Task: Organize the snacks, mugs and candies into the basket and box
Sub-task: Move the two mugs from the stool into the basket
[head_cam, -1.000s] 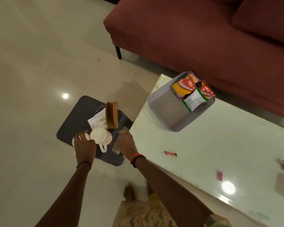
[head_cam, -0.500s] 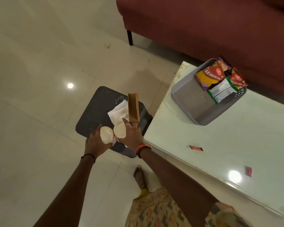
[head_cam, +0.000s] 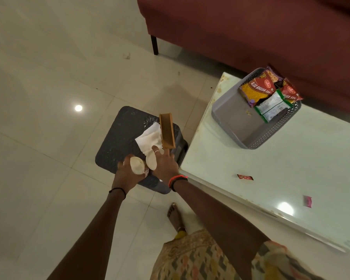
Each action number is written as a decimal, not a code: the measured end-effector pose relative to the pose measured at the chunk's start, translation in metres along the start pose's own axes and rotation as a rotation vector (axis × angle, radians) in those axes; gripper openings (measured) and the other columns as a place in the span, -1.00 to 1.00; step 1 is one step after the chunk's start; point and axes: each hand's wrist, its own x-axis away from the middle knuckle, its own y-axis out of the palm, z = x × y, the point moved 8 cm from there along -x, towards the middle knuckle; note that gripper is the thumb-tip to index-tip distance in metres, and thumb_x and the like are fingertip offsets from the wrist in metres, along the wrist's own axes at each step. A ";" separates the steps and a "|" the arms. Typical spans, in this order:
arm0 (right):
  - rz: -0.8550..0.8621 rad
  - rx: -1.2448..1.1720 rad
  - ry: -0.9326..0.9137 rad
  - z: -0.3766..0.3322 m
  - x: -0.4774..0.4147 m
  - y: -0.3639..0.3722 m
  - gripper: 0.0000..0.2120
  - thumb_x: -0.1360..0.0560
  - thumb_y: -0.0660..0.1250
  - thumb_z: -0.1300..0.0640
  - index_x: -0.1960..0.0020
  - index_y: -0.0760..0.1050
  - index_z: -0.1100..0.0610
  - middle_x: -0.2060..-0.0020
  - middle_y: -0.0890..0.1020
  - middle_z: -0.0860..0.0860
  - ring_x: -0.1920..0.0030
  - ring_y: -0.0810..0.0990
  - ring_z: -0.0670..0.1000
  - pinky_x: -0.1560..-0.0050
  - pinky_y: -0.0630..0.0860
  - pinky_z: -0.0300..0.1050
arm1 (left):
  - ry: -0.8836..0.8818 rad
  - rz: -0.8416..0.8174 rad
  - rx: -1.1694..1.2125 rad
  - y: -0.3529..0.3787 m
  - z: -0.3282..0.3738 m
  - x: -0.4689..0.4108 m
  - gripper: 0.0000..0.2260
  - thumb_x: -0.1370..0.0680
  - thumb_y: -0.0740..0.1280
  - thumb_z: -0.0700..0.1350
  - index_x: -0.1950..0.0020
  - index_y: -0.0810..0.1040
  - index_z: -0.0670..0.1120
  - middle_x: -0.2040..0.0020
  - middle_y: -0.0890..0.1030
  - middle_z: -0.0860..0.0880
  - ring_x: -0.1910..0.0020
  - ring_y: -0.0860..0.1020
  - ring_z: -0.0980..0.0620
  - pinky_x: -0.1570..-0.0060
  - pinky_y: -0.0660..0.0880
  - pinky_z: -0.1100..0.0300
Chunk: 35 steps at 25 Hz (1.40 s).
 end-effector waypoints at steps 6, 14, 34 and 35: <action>0.022 -0.066 0.098 0.011 0.029 -0.020 -0.23 -0.40 0.48 0.04 -0.48 0.15 0.04 -0.42 0.27 0.21 -0.34 0.40 0.29 -0.24 0.51 0.18 | 0.058 -0.056 -0.101 -0.017 0.027 0.016 -0.22 -0.30 0.50 0.13 -0.39 0.22 -0.06 -0.36 0.38 -0.17 -0.32 0.39 -0.20 -0.19 0.47 -0.09; 0.166 -0.231 0.257 0.054 0.059 -0.097 -0.25 -0.39 0.46 -0.07 -0.44 0.18 0.08 -0.31 0.37 0.16 -0.27 0.44 0.17 -0.19 0.55 0.06 | 0.310 -0.182 -0.265 -0.035 0.130 0.025 -0.24 -0.35 0.41 0.23 -0.41 0.15 0.02 -0.39 0.34 -0.12 -0.28 0.45 -0.14 -0.21 0.47 -0.06; 0.462 -0.476 0.595 0.298 0.005 -0.280 -0.15 -0.30 0.55 0.10 -0.47 0.18 0.07 -0.28 0.39 0.22 -0.26 0.46 0.29 -0.19 0.53 0.17 | 0.511 -0.193 -0.315 0.068 0.432 -0.088 -0.26 -0.35 0.46 0.11 -0.41 0.17 0.01 -0.25 0.38 -0.19 -0.16 0.49 -0.25 -0.12 0.52 -0.08; 0.470 -0.478 0.602 0.307 -0.001 -0.279 -0.15 -0.30 0.55 0.10 -0.47 0.18 0.07 -0.28 0.40 0.22 -0.26 0.47 0.28 -0.19 0.54 0.16 | 0.520 -0.198 -0.320 0.080 0.439 -0.094 -0.25 -0.34 0.46 0.11 -0.42 0.17 0.01 -0.26 0.38 -0.19 -0.17 0.49 -0.25 -0.13 0.52 -0.08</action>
